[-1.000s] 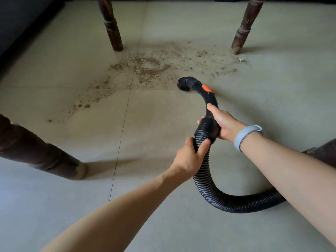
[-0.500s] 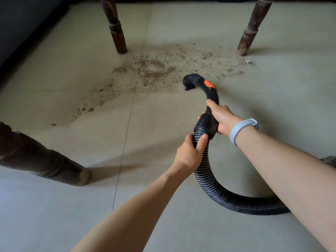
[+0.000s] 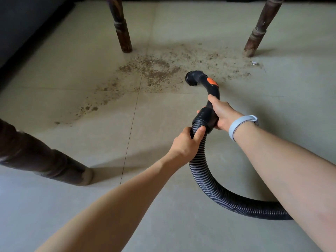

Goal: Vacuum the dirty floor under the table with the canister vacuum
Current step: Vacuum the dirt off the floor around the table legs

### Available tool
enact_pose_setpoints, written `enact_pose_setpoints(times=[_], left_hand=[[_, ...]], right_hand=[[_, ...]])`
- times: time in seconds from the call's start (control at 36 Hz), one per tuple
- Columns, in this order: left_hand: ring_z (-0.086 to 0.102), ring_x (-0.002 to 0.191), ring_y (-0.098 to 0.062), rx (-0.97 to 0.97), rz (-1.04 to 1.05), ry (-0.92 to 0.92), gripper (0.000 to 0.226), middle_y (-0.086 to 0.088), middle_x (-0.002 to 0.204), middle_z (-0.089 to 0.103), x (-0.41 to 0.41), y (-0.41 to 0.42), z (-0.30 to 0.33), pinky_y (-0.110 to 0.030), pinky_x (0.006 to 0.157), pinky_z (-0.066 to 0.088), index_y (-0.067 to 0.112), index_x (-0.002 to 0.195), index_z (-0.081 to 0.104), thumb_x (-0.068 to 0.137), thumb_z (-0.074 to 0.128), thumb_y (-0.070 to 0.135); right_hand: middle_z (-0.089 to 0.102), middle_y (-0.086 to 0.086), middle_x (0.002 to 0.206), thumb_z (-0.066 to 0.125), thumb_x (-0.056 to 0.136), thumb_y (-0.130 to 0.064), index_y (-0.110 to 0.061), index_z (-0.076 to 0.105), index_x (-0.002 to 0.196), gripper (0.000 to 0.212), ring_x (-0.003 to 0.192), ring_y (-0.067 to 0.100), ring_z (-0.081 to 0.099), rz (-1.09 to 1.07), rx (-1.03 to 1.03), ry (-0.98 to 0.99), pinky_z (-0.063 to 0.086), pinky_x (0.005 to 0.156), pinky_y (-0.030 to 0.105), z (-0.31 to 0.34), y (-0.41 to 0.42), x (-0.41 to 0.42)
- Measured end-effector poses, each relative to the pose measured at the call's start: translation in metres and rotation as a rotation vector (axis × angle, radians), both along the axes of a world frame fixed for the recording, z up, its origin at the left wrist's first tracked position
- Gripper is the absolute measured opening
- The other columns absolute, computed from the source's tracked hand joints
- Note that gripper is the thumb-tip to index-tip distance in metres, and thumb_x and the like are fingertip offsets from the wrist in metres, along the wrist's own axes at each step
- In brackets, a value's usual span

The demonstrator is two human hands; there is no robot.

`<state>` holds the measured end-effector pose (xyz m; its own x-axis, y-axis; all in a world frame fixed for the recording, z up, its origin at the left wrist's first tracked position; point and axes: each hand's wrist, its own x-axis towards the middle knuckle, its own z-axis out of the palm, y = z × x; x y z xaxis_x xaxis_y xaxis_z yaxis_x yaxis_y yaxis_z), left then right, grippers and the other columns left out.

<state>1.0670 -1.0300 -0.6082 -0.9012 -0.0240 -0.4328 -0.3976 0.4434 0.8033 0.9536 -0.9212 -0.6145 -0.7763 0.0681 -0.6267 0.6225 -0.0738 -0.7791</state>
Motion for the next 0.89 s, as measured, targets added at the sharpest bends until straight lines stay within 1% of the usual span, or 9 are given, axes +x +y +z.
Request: enact_pose_setpoints(times=[0.08,0.17,0.22,0.39,0.56,0.69,0.78,0.83,0.89], left_hand=[[0.051,0.086,-0.022,-0.031,-0.014,-0.006,0.043,-0.003,0.094,0.056,0.004,-0.002,0.0,-0.027,0.071,0.035,0.011,0.108,0.051,0.098,0.038,0.051],[0.051,0.084,-0.022,-0.033,-0.01,-0.003,0.04,-0.003,0.093,0.056,0.011,-0.004,-0.001,-0.027,0.07,0.034,0.013,0.103,0.049,0.098,0.038,0.051],[0.052,0.085,-0.022,-0.017,0.001,0.006,0.042,-0.004,0.094,0.057,0.014,-0.004,-0.003,-0.027,0.07,0.035,0.012,0.106,0.051,0.098,0.038,0.051],[0.052,0.085,-0.022,0.012,0.018,0.019,0.04,-0.003,0.092,0.057,0.023,-0.005,-0.003,-0.027,0.07,0.035,0.013,0.103,0.05,0.097,0.04,0.051],[0.052,0.082,-0.021,0.032,0.032,0.012,0.037,-0.002,0.091,0.056,0.035,-0.01,-0.002,-0.026,0.068,0.034,0.014,0.099,0.047,0.097,0.041,0.051],[0.053,0.081,-0.019,0.05,0.035,0.014,0.04,-0.001,0.09,0.057,0.046,-0.01,-0.004,-0.026,0.065,0.036,0.013,0.102,0.049,0.096,0.042,0.052],[0.05,0.075,-0.018,0.038,0.021,0.022,0.038,0.0,0.085,0.055,0.053,-0.011,-0.005,-0.024,0.056,0.034,0.014,0.097,0.046,0.096,0.043,0.052],[0.05,0.076,-0.019,0.039,0.014,0.024,0.037,0.0,0.083,0.055,0.058,-0.013,-0.007,-0.027,0.06,0.033,0.015,0.096,0.045,0.096,0.042,0.052],[0.05,0.077,-0.019,0.048,0.007,0.018,0.037,0.001,0.082,0.054,0.062,-0.015,-0.007,-0.027,0.063,0.033,0.014,0.096,0.045,0.096,0.042,0.051]], right_hand=[[0.062,0.013,0.087,0.05,0.099,-0.034,-0.011,0.036,0.118,0.033,0.069,0.024,0.067,0.003,-0.033,-0.011,0.055,0.066,0.042,0.0,-0.003,0.006],[0.061,0.012,0.083,0.05,0.099,-0.034,-0.01,0.037,0.122,0.035,0.07,0.024,0.067,0.015,-0.04,-0.018,0.055,0.067,0.042,0.002,-0.005,0.012],[0.061,0.013,0.083,0.049,0.099,-0.034,-0.01,0.038,0.123,0.036,0.068,0.023,0.067,0.026,-0.028,-0.026,0.055,0.063,0.039,0.003,-0.006,0.014],[0.063,0.016,0.091,0.049,0.099,-0.035,-0.009,0.039,0.123,0.036,0.067,0.023,0.066,0.058,0.005,-0.044,0.053,0.054,0.034,0.009,-0.008,0.023],[0.062,0.015,0.091,0.05,0.098,-0.036,-0.006,0.038,0.132,0.047,0.064,0.022,0.067,0.085,-0.001,-0.046,0.054,0.053,0.032,0.01,-0.012,0.033],[0.059,0.013,0.087,0.049,0.099,-0.034,-0.004,0.041,0.122,0.039,0.059,0.02,0.066,0.082,-0.018,-0.036,0.054,0.048,0.028,0.007,-0.012,0.042],[0.057,0.011,0.079,0.048,0.099,-0.033,-0.004,0.044,0.109,0.031,0.062,0.022,0.064,0.072,-0.02,-0.035,0.053,0.054,0.031,0.005,-0.013,0.05],[0.056,0.01,0.076,0.048,0.1,-0.032,-0.006,0.046,0.095,0.027,0.063,0.022,0.063,0.066,-0.028,-0.037,0.052,0.058,0.034,0.004,-0.015,0.054],[0.055,0.008,0.074,0.049,0.099,-0.032,-0.007,0.046,0.09,0.027,0.061,0.022,0.064,0.06,-0.029,-0.035,0.053,0.056,0.032,0.002,-0.016,0.058]])
